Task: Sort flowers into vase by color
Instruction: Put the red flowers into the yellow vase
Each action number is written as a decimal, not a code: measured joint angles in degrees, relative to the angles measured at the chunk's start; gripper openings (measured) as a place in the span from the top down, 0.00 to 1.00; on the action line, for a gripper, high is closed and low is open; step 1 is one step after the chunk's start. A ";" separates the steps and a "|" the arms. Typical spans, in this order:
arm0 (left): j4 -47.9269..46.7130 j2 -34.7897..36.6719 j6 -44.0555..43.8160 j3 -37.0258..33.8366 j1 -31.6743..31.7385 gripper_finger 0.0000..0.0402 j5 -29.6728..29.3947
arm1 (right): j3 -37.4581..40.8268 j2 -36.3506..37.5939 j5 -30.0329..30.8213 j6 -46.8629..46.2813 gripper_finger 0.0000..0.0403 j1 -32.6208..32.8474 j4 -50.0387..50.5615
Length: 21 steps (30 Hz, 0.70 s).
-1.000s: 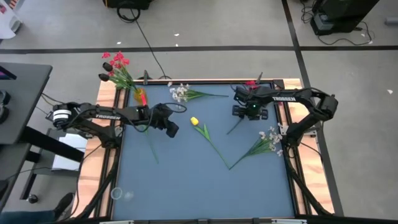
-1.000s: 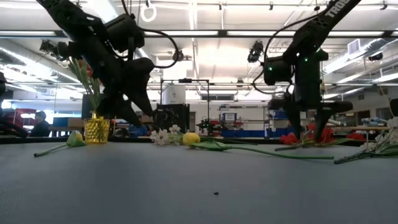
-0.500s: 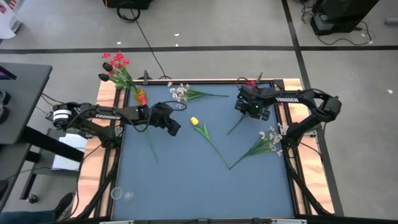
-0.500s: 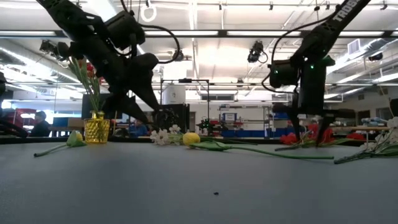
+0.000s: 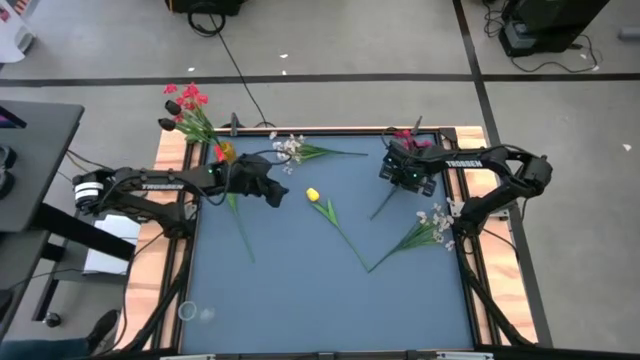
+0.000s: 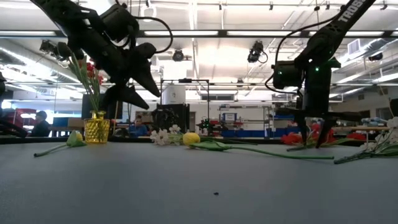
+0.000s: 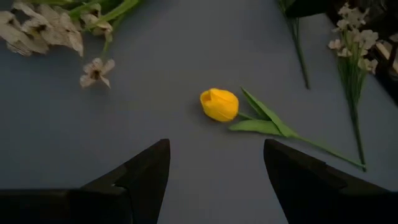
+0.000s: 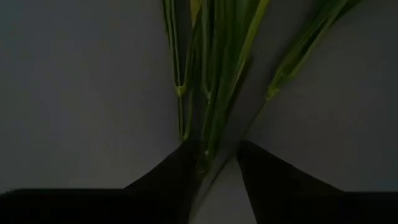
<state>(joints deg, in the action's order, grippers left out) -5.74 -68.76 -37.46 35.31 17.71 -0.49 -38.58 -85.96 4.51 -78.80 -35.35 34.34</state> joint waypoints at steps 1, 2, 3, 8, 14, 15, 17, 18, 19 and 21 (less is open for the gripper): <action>-0.03 -0.07 0.31 0.00 0.09 0.34 -0.02 | 0.04 -0.02 0.33 0.26 0.68 0.10 -0.02; -0.10 -0.08 0.42 0.00 0.07 0.34 0.01 | 0.08 -0.02 0.42 0.37 0.70 0.14 -0.04; -0.04 -0.06 0.42 0.00 0.04 0.34 0.04 | 0.08 -0.02 0.42 0.42 0.72 0.18 -0.04; 0.07 0.32 0.74 0.00 -0.56 0.34 0.23 | 0.15 0.42 0.88 1.39 0.82 1.83 -0.54; 0.88 2.34 1.03 -0.13 -0.52 0.34 0.94 | 0.34 3.16 -0.31 -0.14 0.93 5.45 -3.45; 2.16 2.76 0.93 -0.09 -0.55 0.34 1.30 | 0.30 4.14 -0.49 -0.57 0.94 6.36 -3.73; 3.13 3.41 0.79 0.05 -0.97 0.34 1.48 | 0.30 5.94 -0.28 -1.42 0.96 8.12 -4.65; 2.83 3.67 0.83 -0.03 -1.24 0.34 1.64 | 0.29 6.73 0.40 -2.32 0.97 9.05 -5.44; 3.28 3.70 1.04 -0.07 -1.51 0.34 1.72 | 0.28 7.63 1.10 -3.05 0.97 9.94 -5.98; 5.01 3.70 1.26 -0.07 -2.01 0.34 1.84 | 0.28 9.49 2.35 -3.30 0.97 12.06 -8.58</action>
<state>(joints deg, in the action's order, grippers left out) -0.73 -65.06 -36.19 35.24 15.70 1.35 -38.30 -76.46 6.85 -82.10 -23.29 25.76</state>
